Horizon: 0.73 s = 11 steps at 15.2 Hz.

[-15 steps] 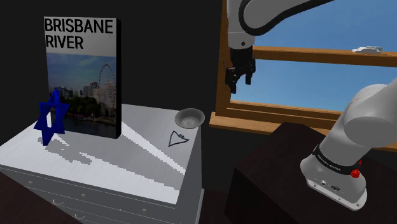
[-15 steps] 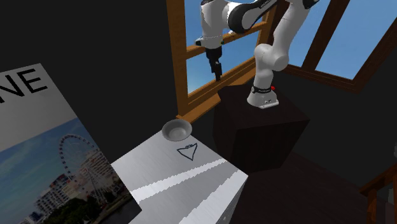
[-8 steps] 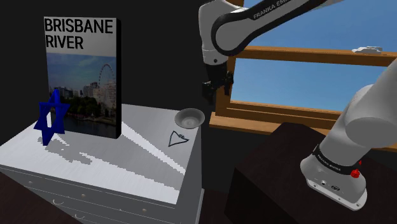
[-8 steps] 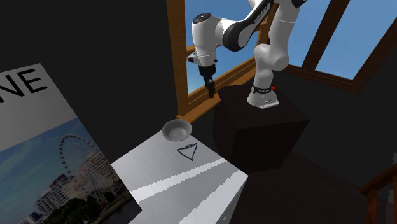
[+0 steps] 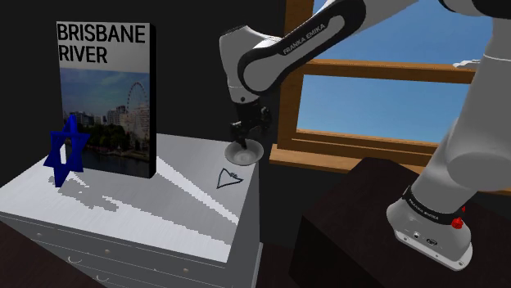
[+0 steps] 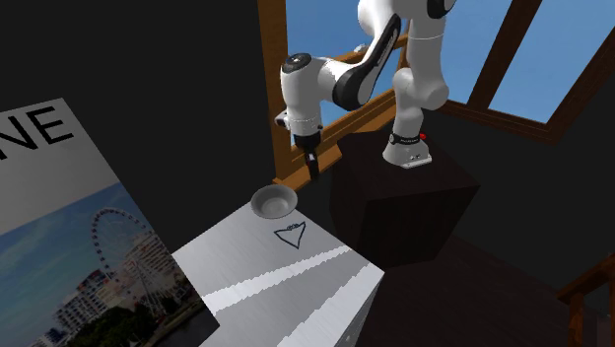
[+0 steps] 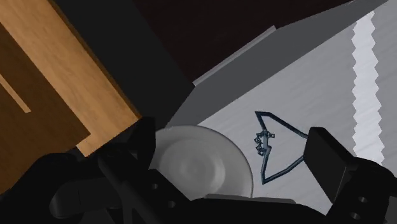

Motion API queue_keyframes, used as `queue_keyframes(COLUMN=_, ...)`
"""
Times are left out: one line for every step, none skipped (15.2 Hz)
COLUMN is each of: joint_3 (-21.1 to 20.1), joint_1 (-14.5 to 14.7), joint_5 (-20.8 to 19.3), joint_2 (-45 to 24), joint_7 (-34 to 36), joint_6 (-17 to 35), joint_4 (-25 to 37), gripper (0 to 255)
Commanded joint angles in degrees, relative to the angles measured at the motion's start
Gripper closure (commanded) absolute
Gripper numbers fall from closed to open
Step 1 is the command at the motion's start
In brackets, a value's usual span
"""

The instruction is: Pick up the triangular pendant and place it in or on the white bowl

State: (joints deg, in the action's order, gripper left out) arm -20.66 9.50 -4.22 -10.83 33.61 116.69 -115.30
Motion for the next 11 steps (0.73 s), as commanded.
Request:
queue_keyframes(joint_3=-0.1, joint_1=1.4, joint_5=-2.1, joint_2=-4.7, joint_7=2.7, joint_6=0.2, joint_4=4.1, gripper=0)
queue_keyframes(joint_3=-0.1, joint_1=2.2, joint_5=-3.1, joint_2=-7.0, joint_7=3.8, joint_6=0.2, joint_4=6.3, gripper=0)
queue_keyframes(joint_3=0.1, joint_1=3.0, joint_5=-4.0, joint_2=-9.4, joint_7=4.8, joint_6=0.1, joint_4=8.5, gripper=0)
queue_keyframes(joint_3=0.3, joint_1=3.8, joint_5=-4.9, joint_2=-11.7, joint_7=5.8, joint_6=-0.1, joint_4=10.9, gripper=0)
queue_keyframes(joint_3=0.5, joint_1=4.7, joint_5=-5.8, joint_2=-14.0, joint_7=6.7, joint_6=-0.4, joint_4=13.3, gripper=0)
queue_keyframes(joint_3=0.7, joint_1=5.6, joint_5=-6.6, joint_2=-16.4, joint_7=7.6, joint_6=-0.7, joint_4=15.9, gripper=0)
queue_keyframes(joint_3=1.0, joint_1=6.5, joint_5=-7.3, joint_2=-18.8, joint_7=8.3, joint_6=-1.2, joint_4=18.6, gripper=0)
queue_keyframes(joint_3=1.3, joint_1=7.5, joint_5=-8.0, joint_2=-21.2, joint_7=9.0, joint_6=-1.7, joint_4=21.4, gripper=0)
queue_keyframes(joint_3=1.7, joint_1=8.4, joint_5=-8.7, joint_2=-23.6, joint_7=9.6, joint_6=-2.3, joint_4=24.4, gripper=0)
queue_keyframes(joint_3=2.0, joint_1=9.4, joint_5=-9.3, joint_2=-26.1, joint_7=10.2, joint_6=-3.0, joint_4=27.5, gripper=0)
queue_keyframes(joint_3=2.4, joint_1=10.4, joint_5=-9.8, joint_2=-28.7, joint_7=10.6, joint_6=-3.8, joint_4=30.8, gripper=0)
